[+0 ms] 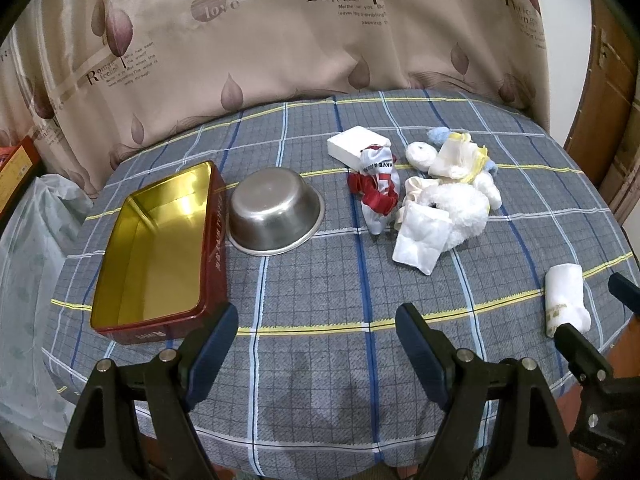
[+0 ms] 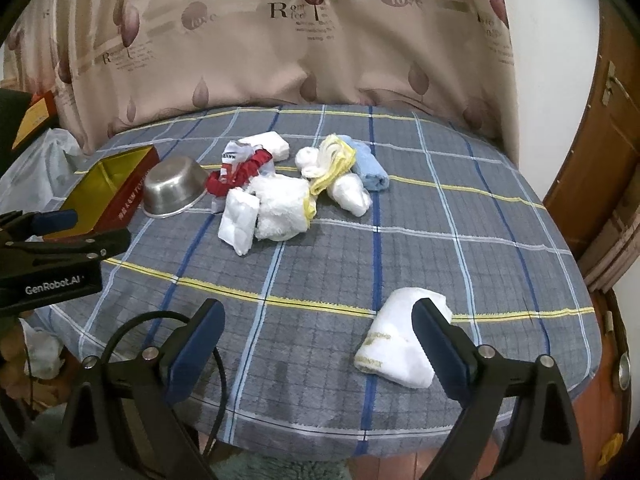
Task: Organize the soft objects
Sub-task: 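Move right tool toward white folded towel while left tool approaches the cloth pile, then close right tool around the white folded towel and lift it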
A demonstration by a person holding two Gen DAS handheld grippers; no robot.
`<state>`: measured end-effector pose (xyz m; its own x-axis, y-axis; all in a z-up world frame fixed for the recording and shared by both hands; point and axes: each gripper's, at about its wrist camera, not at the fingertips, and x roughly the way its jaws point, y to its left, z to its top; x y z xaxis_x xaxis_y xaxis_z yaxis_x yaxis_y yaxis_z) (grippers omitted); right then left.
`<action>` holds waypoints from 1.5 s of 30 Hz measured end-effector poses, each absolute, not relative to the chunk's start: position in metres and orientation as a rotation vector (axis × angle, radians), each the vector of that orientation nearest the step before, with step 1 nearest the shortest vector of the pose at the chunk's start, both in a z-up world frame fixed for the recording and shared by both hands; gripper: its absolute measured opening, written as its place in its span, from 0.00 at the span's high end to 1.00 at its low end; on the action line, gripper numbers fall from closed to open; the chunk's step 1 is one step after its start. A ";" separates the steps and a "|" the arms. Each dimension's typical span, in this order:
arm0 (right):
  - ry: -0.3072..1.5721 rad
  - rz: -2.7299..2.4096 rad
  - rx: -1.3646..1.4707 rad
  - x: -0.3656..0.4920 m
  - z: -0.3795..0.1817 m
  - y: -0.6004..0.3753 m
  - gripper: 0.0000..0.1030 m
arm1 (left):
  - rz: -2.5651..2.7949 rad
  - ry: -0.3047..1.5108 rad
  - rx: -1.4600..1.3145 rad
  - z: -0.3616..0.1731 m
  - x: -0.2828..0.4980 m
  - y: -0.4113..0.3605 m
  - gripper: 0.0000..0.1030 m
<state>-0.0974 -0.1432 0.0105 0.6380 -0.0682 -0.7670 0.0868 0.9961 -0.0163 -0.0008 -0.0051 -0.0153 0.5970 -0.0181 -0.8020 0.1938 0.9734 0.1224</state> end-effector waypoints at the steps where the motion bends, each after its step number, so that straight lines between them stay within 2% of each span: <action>1: 0.879 -0.088 0.022 -0.097 0.009 -0.144 0.10 | -0.124 0.926 0.206 -0.016 -0.001 -0.005 0.19; 19: 0.936 -0.117 0.031 -0.094 -0.007 -0.153 0.18 | -0.130 0.956 0.211 -0.022 0.002 -0.006 0.19; 30: 0.989 -0.162 0.057 -0.090 -0.024 -0.172 0.19 | -0.130 0.975 0.217 -0.028 0.006 -0.006 0.19; 34: 1.010 -0.196 0.077 -0.089 -0.033 -0.184 0.24 | -0.135 0.984 0.224 -0.033 0.009 -0.007 0.19; 45: 1.068 -0.257 0.105 -0.079 -0.059 -0.207 0.25 | -0.160 0.997 0.212 -0.043 0.022 -0.004 0.19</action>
